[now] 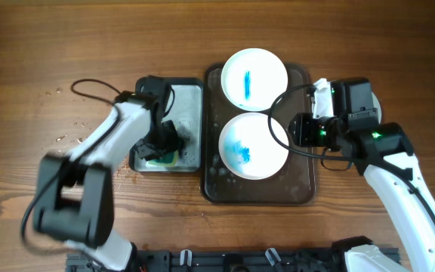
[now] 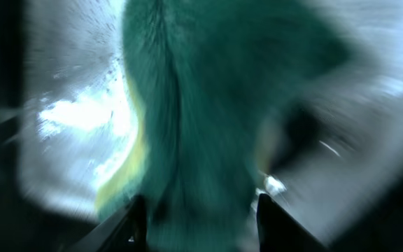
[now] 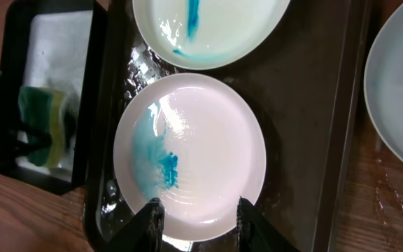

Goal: Clean dirty plates on tray and stack at the side
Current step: 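Grasp the sponge in the basin with the left gripper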

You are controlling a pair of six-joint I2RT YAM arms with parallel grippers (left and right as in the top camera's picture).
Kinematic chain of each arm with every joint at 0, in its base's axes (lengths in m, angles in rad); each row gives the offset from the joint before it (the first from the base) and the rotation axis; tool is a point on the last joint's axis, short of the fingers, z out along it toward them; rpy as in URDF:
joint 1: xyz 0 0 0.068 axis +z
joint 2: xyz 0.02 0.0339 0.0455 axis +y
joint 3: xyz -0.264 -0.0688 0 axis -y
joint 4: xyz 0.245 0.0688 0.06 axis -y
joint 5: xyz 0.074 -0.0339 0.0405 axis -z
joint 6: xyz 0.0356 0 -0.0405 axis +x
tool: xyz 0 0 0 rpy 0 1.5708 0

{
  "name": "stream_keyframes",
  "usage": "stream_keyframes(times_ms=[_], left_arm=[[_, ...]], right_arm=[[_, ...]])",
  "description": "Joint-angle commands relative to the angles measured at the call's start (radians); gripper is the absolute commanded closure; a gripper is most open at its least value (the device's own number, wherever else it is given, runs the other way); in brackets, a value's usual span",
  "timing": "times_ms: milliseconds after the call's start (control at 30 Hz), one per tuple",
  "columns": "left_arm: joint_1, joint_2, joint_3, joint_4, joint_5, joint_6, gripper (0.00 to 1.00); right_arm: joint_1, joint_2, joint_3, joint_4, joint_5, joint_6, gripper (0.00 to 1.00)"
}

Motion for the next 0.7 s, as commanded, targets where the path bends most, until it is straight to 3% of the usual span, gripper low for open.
stream_keyframes(times_ms=[0, 200, 267, 333, 367, 467, 567, 667], left_arm=[[-0.001, 0.129, -0.012, 0.048, -0.011, -0.035, 0.94], [0.0, 0.053, 0.067, -0.01, 0.01, -0.019, 0.95], [0.0, -0.017, 0.109, -0.038, 0.008, 0.026, 0.6], [0.0, -0.072, 0.116, -0.029, 0.0, 0.045, 0.44], [0.0, -0.094, 0.116, -0.022, -0.025, 0.045, 0.43], [0.0, -0.095, 0.105, -0.004, -0.13, 0.045, 0.43], [0.0, -0.068, 0.016, 0.124, -0.181, 0.049, 0.43], [0.0, -0.004, -0.106, 0.313, -0.188, 0.048, 0.56]], right_arm=[[-0.003, 0.013, 0.003, -0.002, -0.011, -0.019, 0.65], [-0.003, 0.013, 0.003, -0.006, -0.011, 0.007, 0.65], [-0.003, 0.013, 0.003, -0.009, -0.01, 0.007, 0.66], [-0.003, 0.013, 0.003, -0.009, -0.01, 0.007, 0.66], [-0.003, 0.013, 0.003, -0.009, -0.01, 0.007, 0.66], [-0.003, 0.013, 0.003, -0.009, -0.01, 0.008, 0.66], [-0.003, 0.013, 0.003, -0.01, -0.01, 0.013, 0.66], [-0.003, 0.013, 0.003, -0.01, -0.011, 0.039, 0.66]])
